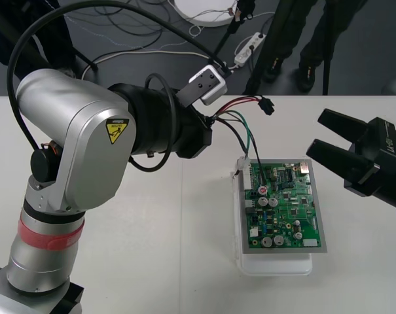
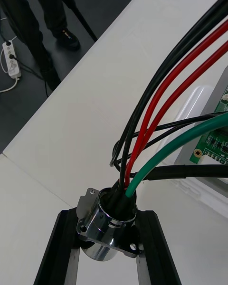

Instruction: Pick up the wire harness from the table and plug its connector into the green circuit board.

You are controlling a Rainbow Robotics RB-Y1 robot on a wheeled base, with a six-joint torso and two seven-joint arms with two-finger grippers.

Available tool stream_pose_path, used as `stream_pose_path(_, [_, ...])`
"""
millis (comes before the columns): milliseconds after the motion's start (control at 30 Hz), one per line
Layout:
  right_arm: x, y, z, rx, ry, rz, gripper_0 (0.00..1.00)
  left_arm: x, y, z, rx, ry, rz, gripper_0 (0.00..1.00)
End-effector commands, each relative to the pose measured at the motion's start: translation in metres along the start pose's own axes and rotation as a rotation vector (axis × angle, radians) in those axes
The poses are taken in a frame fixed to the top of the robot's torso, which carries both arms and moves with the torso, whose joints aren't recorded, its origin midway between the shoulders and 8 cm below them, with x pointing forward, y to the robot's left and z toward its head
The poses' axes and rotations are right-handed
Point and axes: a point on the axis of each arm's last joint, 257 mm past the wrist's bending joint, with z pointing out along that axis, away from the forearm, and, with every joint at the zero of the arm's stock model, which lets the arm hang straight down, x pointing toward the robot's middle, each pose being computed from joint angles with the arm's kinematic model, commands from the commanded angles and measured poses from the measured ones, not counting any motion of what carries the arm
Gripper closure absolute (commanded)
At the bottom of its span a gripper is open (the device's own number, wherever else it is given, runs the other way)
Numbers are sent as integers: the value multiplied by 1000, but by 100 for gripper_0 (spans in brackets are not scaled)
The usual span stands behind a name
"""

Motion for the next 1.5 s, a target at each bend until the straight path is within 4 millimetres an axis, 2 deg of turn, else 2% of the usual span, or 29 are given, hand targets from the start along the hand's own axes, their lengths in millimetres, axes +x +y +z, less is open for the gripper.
stream_pose_path(33, [-23, 21, 13, 13, -51, 53, 0, -43, -1, -8, -11, -90, -40, 100])
stream_pose_path(200, [-31, 28, 24, 68, -70, 61, 0, -44, -1, -8, -11, -91, -36, 100])
stream_pose_path(433, [-33, 25, 30, 188, -66, 71, 0, -45, -2, -8, -10, -93, -28, 100])
stream_pose_path(700, [-22, 13, 30, 291, -40, 47, 0, -44, -2, -8, -9, -90, -29, 100])
stream_pose_path(1100, [2, 2, 45, 375, -12, 122, 0, -44, -2, -7, -9, -89, -29, 100])
stream_pose_path(1500, [-5, -17, 50, 461, -46, 221, 0, -43, -1, -6, -9, -89, -30, 100])
